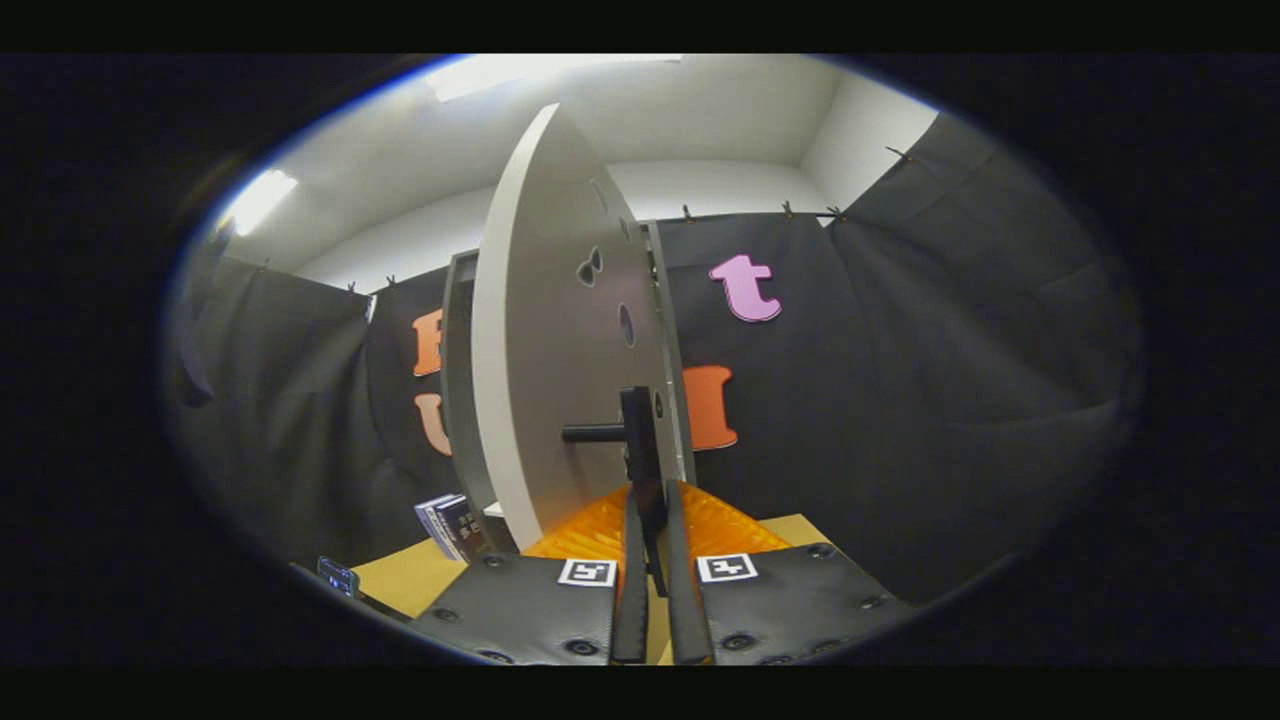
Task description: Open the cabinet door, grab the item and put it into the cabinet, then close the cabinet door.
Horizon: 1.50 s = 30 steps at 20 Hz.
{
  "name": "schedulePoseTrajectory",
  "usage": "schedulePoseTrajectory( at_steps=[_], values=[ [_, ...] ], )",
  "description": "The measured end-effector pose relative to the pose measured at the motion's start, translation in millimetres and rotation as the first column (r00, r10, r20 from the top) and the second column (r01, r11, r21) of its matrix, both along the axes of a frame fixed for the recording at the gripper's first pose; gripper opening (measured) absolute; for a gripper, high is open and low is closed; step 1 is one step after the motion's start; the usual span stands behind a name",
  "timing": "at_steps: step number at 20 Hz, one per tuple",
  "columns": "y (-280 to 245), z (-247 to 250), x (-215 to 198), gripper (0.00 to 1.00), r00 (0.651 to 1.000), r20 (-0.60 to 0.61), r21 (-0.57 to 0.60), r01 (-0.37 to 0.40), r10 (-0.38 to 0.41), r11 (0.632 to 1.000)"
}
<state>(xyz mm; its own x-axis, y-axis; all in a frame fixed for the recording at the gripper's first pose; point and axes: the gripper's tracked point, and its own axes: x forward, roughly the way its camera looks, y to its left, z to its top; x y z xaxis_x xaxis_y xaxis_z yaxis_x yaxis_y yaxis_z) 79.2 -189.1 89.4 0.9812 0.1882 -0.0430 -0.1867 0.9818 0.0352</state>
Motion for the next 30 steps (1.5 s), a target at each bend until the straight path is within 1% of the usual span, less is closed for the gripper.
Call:
schedulePoseTrajectory(
  at_steps=[5, 8, 10, 12, 15, 17, 20, 22, 24, 27, 28, 30],
  values=[
    [-44.0, 4.6, 6.8, 0.19, 0.999, 0.011, 0.023, -0.031, 0.031, 0.999],
    [-58.4, 5.3, 6.8, 0.2, 0.995, 0.021, 0.103, -0.096, 0.094, 0.99],
    [-51.5, 2.2, 9.5, 0.21, 0.988, 0.016, 0.152, -0.156, 0.155, 0.976],
    [-50.3, 4.9, 10.3, 0.22, 0.985, 0.018, 0.179, -0.172, 0.171, 0.969],
    [-50.3, 3.7, 1.9, 0.21, 0.988, 0.022, 0.173, -0.156, 0.154, 0.973],
    [-54.1, 1.8, -6.9, 0.19, 0.993, 0.025, 0.146, -0.122, 0.119, 0.982],
    [-55.5, 8.6, -27.5, 0.17, 0.997, 0.05, 0.16, -0.072, 0.065, 0.984],
    [-65.3, 14.5, -41.6, 0.15, 0.998, 0.067, 0.149, -0.002, -0.008, 0.989],
    [-69.9, 19.5, -65.2, 0.15, 0.993, 0.081, 0.137, 0.07, -0.081, 0.988],
    [-56.2, 30.5, -103.7, 0.15, 0.982, 0.121, 0.123, 0.132, -0.147, 0.983],
    [-46.8, 33.4, -116.3, 0.15, 0.979, 0.135, 0.111, 0.139, -0.154, 0.984],
    [-11.8, 43.3, -141.0, 0.15, 0.974, 0.196, 0.077, 0.099, -0.112, 0.992]
  ],
)
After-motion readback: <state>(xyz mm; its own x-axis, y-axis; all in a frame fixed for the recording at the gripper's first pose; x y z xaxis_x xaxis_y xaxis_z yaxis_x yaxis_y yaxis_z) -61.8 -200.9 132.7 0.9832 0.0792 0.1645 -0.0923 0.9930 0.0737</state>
